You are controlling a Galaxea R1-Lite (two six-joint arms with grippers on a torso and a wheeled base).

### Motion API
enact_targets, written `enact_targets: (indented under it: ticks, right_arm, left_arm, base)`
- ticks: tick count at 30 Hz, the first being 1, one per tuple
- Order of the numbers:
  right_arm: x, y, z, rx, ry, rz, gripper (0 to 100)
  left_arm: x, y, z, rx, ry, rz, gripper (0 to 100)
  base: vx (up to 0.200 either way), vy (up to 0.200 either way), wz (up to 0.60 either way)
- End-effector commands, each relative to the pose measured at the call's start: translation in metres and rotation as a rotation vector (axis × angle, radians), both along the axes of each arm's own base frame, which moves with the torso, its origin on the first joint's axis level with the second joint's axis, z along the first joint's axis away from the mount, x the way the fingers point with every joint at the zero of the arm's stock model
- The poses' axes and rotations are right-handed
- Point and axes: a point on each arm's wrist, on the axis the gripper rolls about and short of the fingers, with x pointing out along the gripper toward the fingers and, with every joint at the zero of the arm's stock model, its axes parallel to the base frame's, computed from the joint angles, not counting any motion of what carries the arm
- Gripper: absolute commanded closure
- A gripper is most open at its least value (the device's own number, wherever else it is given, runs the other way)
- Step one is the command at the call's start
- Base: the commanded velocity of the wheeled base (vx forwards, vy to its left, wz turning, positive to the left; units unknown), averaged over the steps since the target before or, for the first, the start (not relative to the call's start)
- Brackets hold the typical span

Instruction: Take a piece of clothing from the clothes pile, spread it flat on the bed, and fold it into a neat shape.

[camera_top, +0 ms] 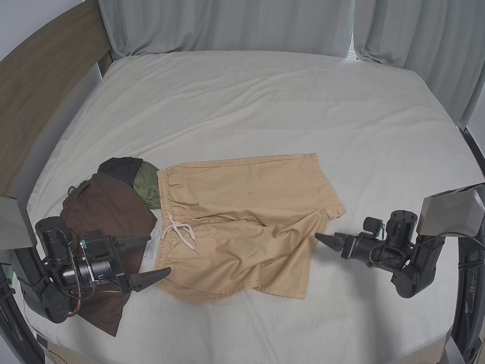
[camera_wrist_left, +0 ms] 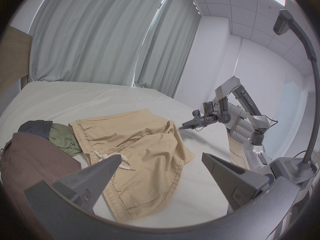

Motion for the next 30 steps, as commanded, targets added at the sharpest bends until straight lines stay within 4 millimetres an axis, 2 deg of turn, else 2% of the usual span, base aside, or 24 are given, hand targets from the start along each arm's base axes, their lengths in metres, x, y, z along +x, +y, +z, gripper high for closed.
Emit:
enact_targets:
  ticks: [1,5,11,21,30]
  right_arm:
    - [-0.035,-0.001,-0.013,-0.035,0.096,0.151,0]
    - [-0.048,-0.002,-0.022,-0.045,0.145,0.211,0]
    - [-0.050,0.001,-0.040,-0.065,0.187,0.233,0]
    - [-0.052,0.011,-0.045,-0.069,0.198,0.266,0]
    - [-0.052,0.024,-0.057,-0.076,0.212,0.308,0]
  left_arm:
    - [0.001,0.000,-0.002,0.000,0.005,0.000,0]
    - [0.001,0.000,-0.002,0.000,0.005,0.000,0]
    - [0.000,0.000,-0.002,0.000,0.007,0.000,0]
    - [0.001,0.000,-0.002,0.000,0.005,0.000,0]
    - [0.001,0.000,-0.001,0.000,0.002,0.002,0]
  base:
    - [0.000,0.000,0.00]
    - [0.000,0.000,0.00]
    - [0.000,0.000,0.00]
    - [0.000,0.000,0.00]
    - [0.000,0.000,0.00]
